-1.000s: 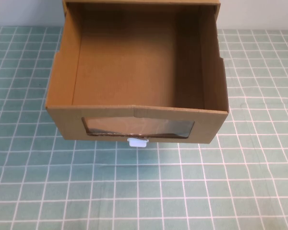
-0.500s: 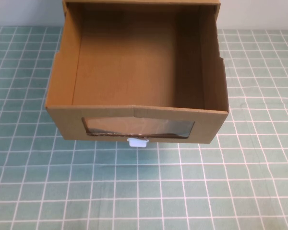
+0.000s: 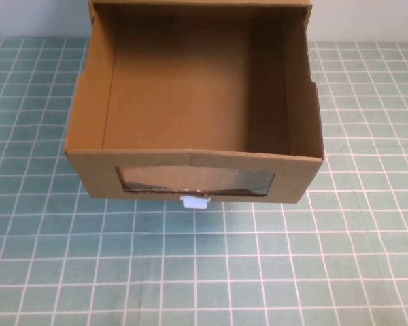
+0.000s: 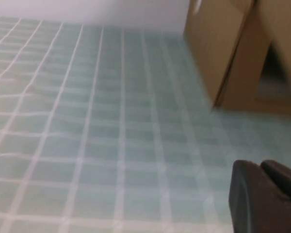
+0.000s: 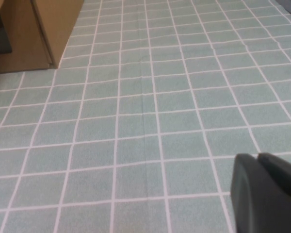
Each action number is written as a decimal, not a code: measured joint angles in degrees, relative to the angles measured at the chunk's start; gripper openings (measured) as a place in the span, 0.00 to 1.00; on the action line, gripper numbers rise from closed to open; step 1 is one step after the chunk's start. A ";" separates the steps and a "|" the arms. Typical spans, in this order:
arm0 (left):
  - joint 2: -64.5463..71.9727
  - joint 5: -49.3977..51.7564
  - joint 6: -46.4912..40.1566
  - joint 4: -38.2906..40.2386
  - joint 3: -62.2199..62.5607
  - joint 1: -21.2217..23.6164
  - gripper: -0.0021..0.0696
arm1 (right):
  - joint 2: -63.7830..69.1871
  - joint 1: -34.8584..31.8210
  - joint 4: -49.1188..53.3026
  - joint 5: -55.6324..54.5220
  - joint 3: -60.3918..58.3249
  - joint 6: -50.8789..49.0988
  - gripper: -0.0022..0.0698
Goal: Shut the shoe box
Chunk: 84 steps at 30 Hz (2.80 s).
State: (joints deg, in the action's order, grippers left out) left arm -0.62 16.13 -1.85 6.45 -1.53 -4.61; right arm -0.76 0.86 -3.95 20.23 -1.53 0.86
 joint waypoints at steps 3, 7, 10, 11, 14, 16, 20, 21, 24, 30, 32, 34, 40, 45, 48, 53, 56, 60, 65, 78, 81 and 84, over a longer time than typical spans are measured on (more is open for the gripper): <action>0.00 -6.56 3.51 10.43 0.00 0.00 0.02 | 0.00 0.00 0.00 0.00 0.00 0.00 0.01; 0.00 -12.61 4.62 16.22 0.00 0.00 0.02 | 0.00 0.00 0.00 0.00 0.00 0.00 0.01; 0.00 -14.99 4.46 17.02 0.00 0.00 0.02 | 0.00 0.00 0.00 0.00 0.00 0.00 0.01; 0.00 -14.88 4.81 17.42 0.00 0.00 0.02 | 0.00 0.00 0.00 0.00 0.00 0.00 0.01; 0.49 -7.73 5.21 17.77 3.91 0.00 0.02 | 0.00 0.00 0.00 0.00 0.00 0.00 0.01; 3.43 -1.48 4.69 17.77 8.86 0.00 0.02 | 0.00 0.00 0.00 0.00 0.00 0.00 0.01; 14.80 9.13 0.83 17.66 21.73 0.00 0.02 | 0.00 0.00 0.00 0.00 0.00 0.00 0.01; 18.55 11.74 -0.66 17.55 25.48 0.00 0.02 | 0.00 0.00 0.00 0.00 0.00 0.00 0.01; 31.01 17.79 -6.52 17.43 37.84 0.00 0.02 | 0.00 0.00 0.00 0.00 0.00 0.00 0.01; 56.36 27.06 -19.90 19.56 63.57 0.00 0.02 | 0.00 0.00 0.00 0.00 0.00 0.00 0.01; 64.95 28.81 -24.62 22.78 71.87 0.00 0.02 | 0.00 0.00 0.00 0.00 0.00 0.00 0.01; 72.21 30.80 -28.85 26.98 78.89 0.09 0.02 | 0.00 0.00 0.00 0.00 0.00 0.00 0.01; 90.56 36.38 -35.36 34.13 98.72 -0.47 0.02 | 0.00 0.00 0.00 0.00 0.00 0.00 0.01; 101.22 37.50 -36.30 34.48 110.52 -3.15 0.02 | 0.00 0.00 0.00 0.00 0.00 0.00 0.01; 105.51 37.86 -36.84 34.62 114.58 -4.88 0.02 | 0.00 0.00 0.00 0.00 0.00 0.00 0.01; 109.73 37.49 -37.40 34.62 116.64 -5.94 0.02 | 0.00 0.00 0.00 0.00 0.00 0.00 0.01; 110.39 37.39 -37.61 34.31 116.67 -5.94 0.02 | 0.00 0.00 0.00 0.00 0.00 0.00 0.01; 110.49 37.25 -37.86 34.23 116.89 -5.94 0.02 | 0.00 0.00 -0.28 -1.25 0.00 0.00 0.01; 110.49 37.36 -37.96 33.32 116.89 -6.17 0.02 | 0.00 0.00 -10.61 -8.16 0.00 0.00 0.01; 110.49 37.15 -38.08 32.49 117.05 -6.41 0.02 | 4.06 0.00 -32.03 -1.18 9.04 0.00 0.01; 110.49 37.15 -38.08 32.49 117.05 -6.41 0.02 | 12.58 0.00 -29.49 12.82 18.96 0.75 0.01; 110.49 37.15 -38.08 32.39 117.05 -6.41 0.02 | 23.37 0.00 -26.73 27.04 28.24 3.99 0.01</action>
State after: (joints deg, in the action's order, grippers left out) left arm 109.86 53.28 -39.92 38.84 115.52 -11.02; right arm 22.60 0.86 -30.68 47.28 26.71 4.85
